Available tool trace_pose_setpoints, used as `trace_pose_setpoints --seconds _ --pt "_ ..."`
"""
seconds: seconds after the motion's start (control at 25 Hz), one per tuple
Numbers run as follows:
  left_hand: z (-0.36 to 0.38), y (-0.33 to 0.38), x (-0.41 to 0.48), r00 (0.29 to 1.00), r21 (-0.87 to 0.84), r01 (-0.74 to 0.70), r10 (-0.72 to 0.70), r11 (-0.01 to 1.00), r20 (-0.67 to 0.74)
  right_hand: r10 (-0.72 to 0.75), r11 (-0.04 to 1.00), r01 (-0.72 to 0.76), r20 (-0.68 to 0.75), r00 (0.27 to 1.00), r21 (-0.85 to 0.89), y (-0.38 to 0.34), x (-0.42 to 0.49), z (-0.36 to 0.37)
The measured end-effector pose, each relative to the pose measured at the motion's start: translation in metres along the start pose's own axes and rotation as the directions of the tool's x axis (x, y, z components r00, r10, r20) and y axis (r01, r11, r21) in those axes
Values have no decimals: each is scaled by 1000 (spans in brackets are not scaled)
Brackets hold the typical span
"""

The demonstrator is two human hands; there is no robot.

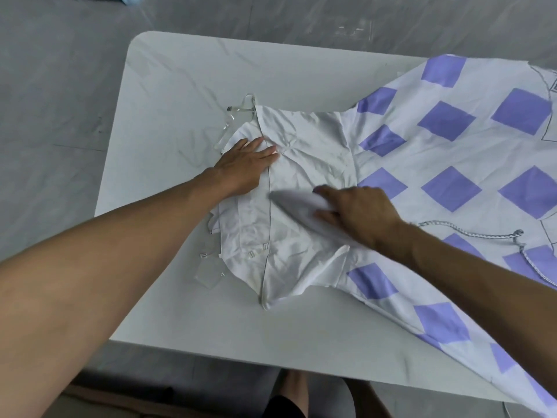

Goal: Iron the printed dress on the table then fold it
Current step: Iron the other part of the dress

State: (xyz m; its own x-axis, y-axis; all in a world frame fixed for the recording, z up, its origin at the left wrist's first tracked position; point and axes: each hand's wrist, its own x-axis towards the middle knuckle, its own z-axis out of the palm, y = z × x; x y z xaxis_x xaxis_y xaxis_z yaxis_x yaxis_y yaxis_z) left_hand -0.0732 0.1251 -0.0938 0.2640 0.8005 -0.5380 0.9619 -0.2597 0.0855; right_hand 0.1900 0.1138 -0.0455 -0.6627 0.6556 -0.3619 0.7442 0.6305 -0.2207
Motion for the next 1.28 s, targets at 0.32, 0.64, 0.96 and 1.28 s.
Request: trace_pose_setpoints --seconds 0.32,0.64,0.96,1.28 --pt "-1 2 1 998 42 30 -32 999 50 60 998 -60 7 998 -13 3 22 7" --pt "4 9 -1 999 23 47 -47 999 -23 -29 998 21 151 988 56 -46 -39 29" --pt "56 57 -61 998 -158 -41 34 987 -43 463 861 -448 -7 886 241 -4 -77 10" --pt "75 39 -60 996 58 -83 84 995 -15 637 752 -603 -59 768 267 -29 -83 46"
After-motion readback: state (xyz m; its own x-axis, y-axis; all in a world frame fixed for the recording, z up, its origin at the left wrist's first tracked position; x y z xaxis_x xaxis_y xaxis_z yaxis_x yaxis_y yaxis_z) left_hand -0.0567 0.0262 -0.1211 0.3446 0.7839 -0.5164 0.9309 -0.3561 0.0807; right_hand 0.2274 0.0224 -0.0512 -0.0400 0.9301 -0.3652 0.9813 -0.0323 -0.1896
